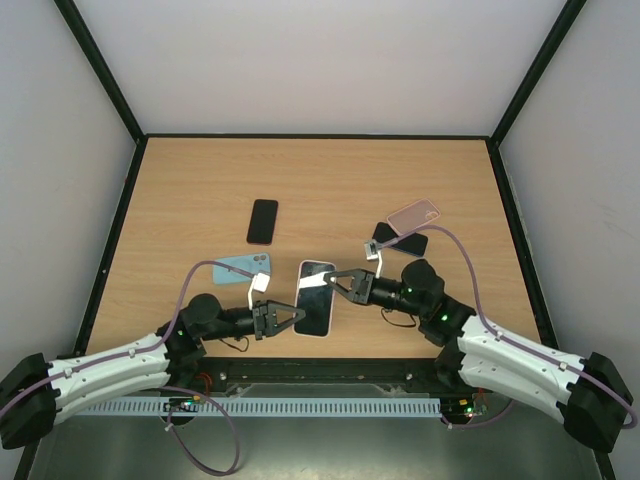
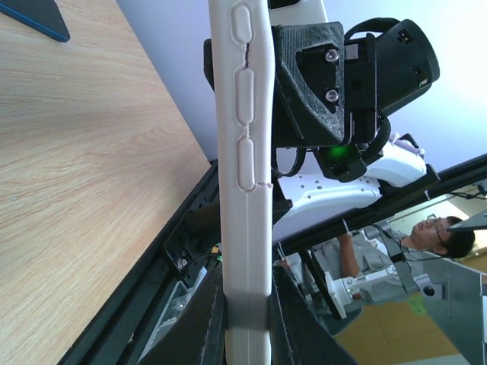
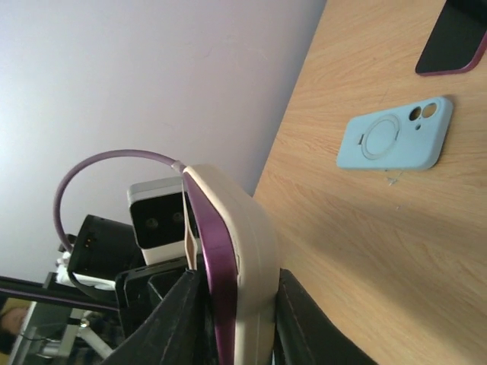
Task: Put the phone into the phone case
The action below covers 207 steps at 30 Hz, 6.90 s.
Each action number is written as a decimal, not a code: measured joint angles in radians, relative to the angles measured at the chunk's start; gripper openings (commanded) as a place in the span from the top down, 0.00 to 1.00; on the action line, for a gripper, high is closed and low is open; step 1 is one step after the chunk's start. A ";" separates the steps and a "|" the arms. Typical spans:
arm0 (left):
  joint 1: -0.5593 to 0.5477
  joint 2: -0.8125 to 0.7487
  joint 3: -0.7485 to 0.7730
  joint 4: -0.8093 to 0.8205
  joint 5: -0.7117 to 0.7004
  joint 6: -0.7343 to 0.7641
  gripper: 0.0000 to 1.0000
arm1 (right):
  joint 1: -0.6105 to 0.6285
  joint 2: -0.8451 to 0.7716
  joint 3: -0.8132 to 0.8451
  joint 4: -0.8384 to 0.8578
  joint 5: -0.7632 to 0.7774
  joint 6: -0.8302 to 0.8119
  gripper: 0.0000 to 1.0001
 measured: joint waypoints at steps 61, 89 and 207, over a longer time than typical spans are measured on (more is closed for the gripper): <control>-0.006 0.063 0.005 0.104 -0.348 -0.093 0.98 | 0.001 0.127 -0.169 0.372 -0.133 0.183 0.98; -0.006 -0.085 0.023 -0.245 -0.468 -0.129 0.02 | 0.007 0.099 -0.172 0.104 0.023 0.083 0.98; 0.876 0.777 0.411 -0.447 -0.246 0.227 0.01 | -0.272 0.393 0.051 -0.172 0.006 -0.164 0.07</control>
